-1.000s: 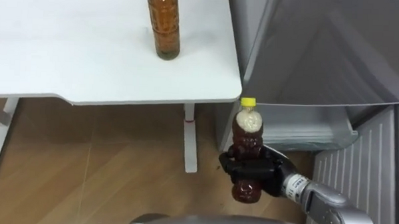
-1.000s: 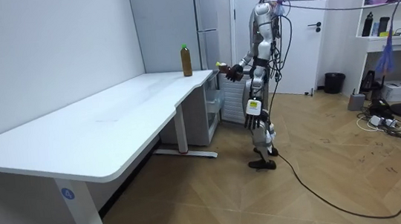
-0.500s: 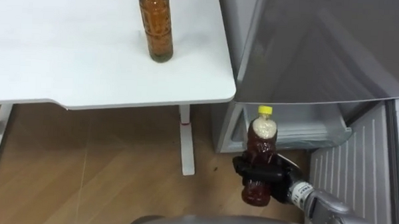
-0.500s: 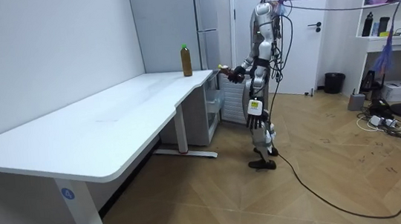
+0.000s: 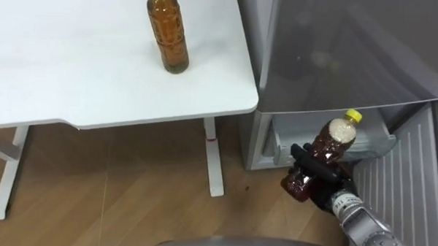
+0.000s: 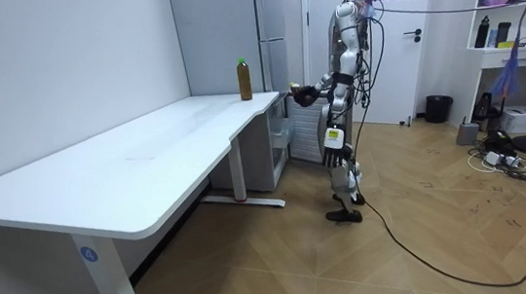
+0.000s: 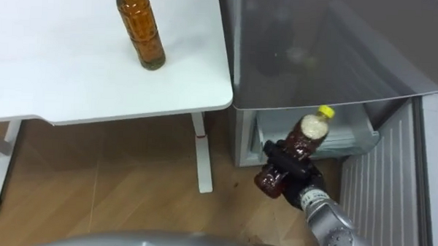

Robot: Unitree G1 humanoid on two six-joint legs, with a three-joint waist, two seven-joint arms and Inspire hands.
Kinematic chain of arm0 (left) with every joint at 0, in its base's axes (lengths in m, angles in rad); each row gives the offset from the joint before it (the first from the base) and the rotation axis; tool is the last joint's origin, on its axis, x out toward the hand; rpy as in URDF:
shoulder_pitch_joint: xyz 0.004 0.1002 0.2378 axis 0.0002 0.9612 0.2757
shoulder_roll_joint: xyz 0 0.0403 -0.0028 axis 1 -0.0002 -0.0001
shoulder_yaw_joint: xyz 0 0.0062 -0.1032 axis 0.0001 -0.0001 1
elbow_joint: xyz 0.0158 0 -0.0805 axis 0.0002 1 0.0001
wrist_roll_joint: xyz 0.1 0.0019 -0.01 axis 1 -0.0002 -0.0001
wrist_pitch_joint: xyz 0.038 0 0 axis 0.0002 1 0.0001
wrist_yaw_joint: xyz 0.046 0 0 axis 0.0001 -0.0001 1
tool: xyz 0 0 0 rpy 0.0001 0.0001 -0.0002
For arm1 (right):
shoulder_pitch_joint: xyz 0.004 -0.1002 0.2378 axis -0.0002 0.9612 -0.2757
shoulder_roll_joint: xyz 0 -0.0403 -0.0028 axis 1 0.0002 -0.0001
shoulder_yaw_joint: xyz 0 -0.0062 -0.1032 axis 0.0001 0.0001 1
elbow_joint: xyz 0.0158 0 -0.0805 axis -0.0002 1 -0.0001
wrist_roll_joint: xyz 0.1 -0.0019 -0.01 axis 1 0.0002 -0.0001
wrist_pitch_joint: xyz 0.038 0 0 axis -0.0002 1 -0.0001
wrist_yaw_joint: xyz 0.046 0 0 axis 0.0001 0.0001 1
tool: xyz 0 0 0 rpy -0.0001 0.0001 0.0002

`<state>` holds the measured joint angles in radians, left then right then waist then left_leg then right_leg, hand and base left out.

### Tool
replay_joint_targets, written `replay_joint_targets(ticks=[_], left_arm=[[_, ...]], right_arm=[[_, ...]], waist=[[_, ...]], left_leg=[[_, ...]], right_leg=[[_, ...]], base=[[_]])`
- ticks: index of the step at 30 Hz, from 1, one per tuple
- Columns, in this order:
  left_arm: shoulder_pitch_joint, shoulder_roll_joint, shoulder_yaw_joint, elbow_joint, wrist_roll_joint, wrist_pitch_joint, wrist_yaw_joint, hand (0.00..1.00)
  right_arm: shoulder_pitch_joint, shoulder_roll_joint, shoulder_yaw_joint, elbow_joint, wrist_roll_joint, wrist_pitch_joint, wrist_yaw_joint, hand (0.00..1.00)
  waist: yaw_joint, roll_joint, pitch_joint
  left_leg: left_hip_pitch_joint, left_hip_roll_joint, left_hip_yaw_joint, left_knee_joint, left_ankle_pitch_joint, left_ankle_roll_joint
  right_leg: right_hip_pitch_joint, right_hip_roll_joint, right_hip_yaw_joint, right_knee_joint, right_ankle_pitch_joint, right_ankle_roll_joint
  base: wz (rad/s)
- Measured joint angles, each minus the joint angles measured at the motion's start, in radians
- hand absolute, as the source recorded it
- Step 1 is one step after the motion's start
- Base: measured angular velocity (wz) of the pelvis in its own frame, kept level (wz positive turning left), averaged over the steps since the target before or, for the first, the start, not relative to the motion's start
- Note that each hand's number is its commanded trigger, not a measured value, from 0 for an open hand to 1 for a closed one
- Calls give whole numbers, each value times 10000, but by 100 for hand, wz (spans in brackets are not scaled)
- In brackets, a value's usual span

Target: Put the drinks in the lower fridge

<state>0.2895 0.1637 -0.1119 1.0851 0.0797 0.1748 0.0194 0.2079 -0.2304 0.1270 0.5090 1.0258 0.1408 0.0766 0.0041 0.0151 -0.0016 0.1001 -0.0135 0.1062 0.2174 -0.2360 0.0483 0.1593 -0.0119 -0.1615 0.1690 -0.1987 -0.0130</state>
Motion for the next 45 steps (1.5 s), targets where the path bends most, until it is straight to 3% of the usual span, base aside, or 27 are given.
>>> replay_joint_targets(ticks=[8, 13, 19, 27, 30, 37, 40, 45], left_arm=[[376, -25, 124, -51, -72, -3, -8, 0], [389, -44, 126, -45, -78, -7, -7, 0], [352, -73, 122, -46, -41, -12, -71, 0], [86, -64, 200, -80, -85, -13, -311, 0], [-313, -12, 272, -74, -91, -12, -311, 0], [-1149, 251, 297, 59, -102, -71, -261, 0], [-1292, 270, 291, 138, -109, 13, -308, 0], [-1945, 272, 294, 245, -114, 74, -304, 0]], right_arm=[[-3, -8, -34, 5, 2531, -311, -604, 100], [-11, 0, -104, 8, 4088, -605, -914, 100], [-334, 129, -624, 576, 4794, -814, -1237, 100], [-946, 69, -1173, 1084, 5781, -1133, -1715, 100], [-1896, -136, -1209, 1718, 5842, -1167, -1789, 100], [-4736, -166, -2125, 4249, 6180, -1172, -1862, 100], [-5034, -152, -2425, 4727, 6203, -1050, -1757, 100], [-5937, -548, -2766, 5772, 6191, -1013, -1756, 100]], waist=[[17, -192, 58], [39, -192, 60], [51, -129, 160], [35, -59, 153], [5, -55, 144], [72, -118, 122], [65, -204, 119], [288, -64, 183]], left_leg=[[-4, -24, -15, -11, -1, 0], [-2, -39, -31, 0, 0, 0], [145, -36, -68, 30, -11, -10], [-294, -39, -187, 276, -36, -10], [-1048, -31, -279, 635, -6, 12], [-2035, -18, -326, 909, 164, 44], [-2491, -19, -351, 978, 247, 61], [-3495, -18, -282, 1268, 387, 124]], right_leg=[[-5, -8, -42, -102, -12, 13], [25, -6, -55, -180, -12, 16], [159, -13, -63, -172, -13, 18], [-177, -32, -94, -26, -36, 6], [-762, -29, -208, 210, -38, -10], [-1801, -141, -396, 680, -25, -58], [-2234, -176, -459, 777, 13, -86], [-3417, -331, -556, 1421, 16, -100]], base=[[0], [3], [0], [3], [15], [9], [7], [2]])
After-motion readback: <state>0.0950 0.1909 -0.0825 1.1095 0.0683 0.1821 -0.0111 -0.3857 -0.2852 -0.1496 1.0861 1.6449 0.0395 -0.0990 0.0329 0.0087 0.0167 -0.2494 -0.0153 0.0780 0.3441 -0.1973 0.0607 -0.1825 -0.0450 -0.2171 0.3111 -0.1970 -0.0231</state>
